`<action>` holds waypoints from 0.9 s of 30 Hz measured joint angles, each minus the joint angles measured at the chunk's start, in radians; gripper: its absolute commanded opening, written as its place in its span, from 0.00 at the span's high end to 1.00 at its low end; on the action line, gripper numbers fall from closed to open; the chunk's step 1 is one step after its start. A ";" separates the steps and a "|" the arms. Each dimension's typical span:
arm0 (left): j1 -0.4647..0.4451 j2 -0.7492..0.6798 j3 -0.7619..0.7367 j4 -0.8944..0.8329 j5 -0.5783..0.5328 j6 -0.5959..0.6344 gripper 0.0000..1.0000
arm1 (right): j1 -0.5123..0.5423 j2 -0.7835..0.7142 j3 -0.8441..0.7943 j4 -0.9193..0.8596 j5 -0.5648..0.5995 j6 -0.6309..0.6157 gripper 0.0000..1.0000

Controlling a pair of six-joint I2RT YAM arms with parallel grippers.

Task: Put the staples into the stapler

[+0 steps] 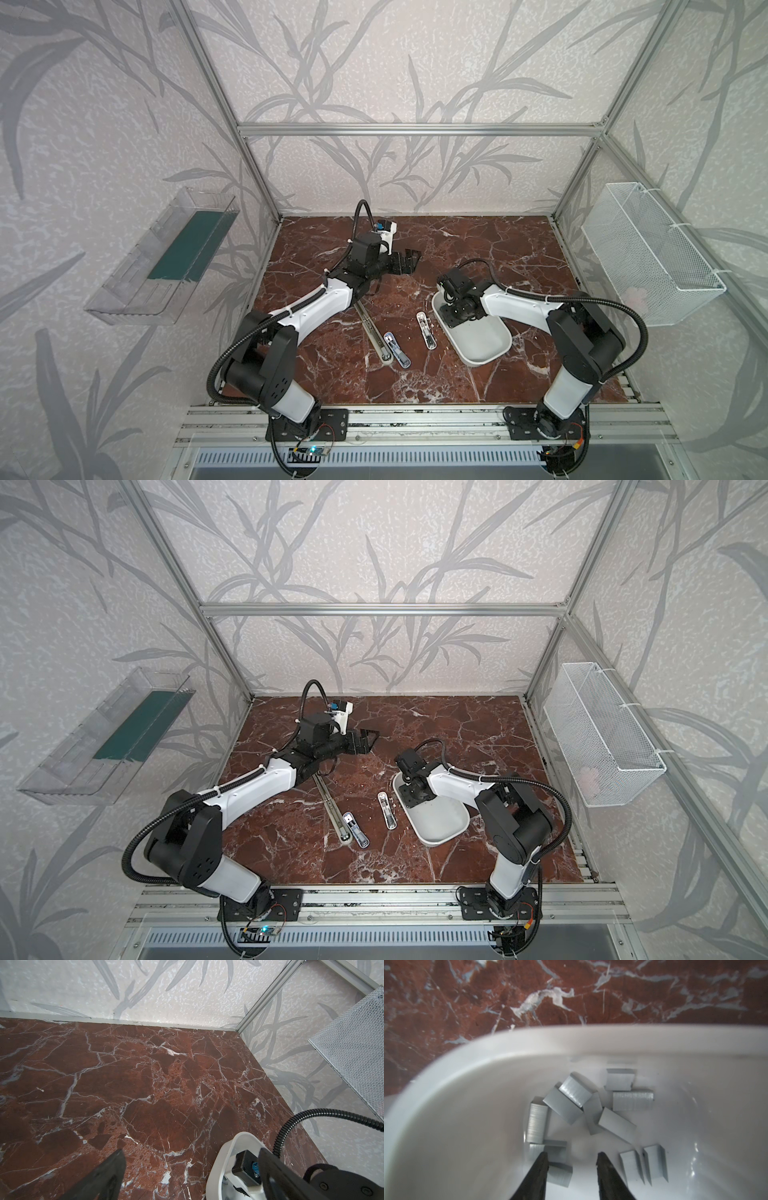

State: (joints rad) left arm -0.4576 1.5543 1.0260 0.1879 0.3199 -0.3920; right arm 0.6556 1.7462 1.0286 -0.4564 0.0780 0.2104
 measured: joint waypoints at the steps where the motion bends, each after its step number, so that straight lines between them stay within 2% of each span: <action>1: 0.000 -0.001 0.000 0.000 0.000 0.000 0.01 | 0.000 -0.001 0.000 -0.002 0.005 0.003 0.60; 15: 0.000 -0.029 -0.019 0.005 0.019 -0.003 0.01 | -0.026 -0.079 -0.040 -0.042 0.085 0.048 0.69; 23: 0.000 -0.061 -0.048 0.008 0.018 -0.003 0.01 | -0.005 -0.204 -0.097 -0.007 -0.003 0.007 0.57; 27: 0.000 -0.063 -0.053 0.008 0.018 -0.004 0.01 | 0.022 -0.201 -0.096 0.019 -0.039 -0.014 0.56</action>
State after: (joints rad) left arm -0.4576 1.4918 0.9726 0.1959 0.3382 -0.3958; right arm 0.6777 1.5455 0.9329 -0.4370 0.0391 0.1963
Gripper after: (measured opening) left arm 0.993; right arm 0.438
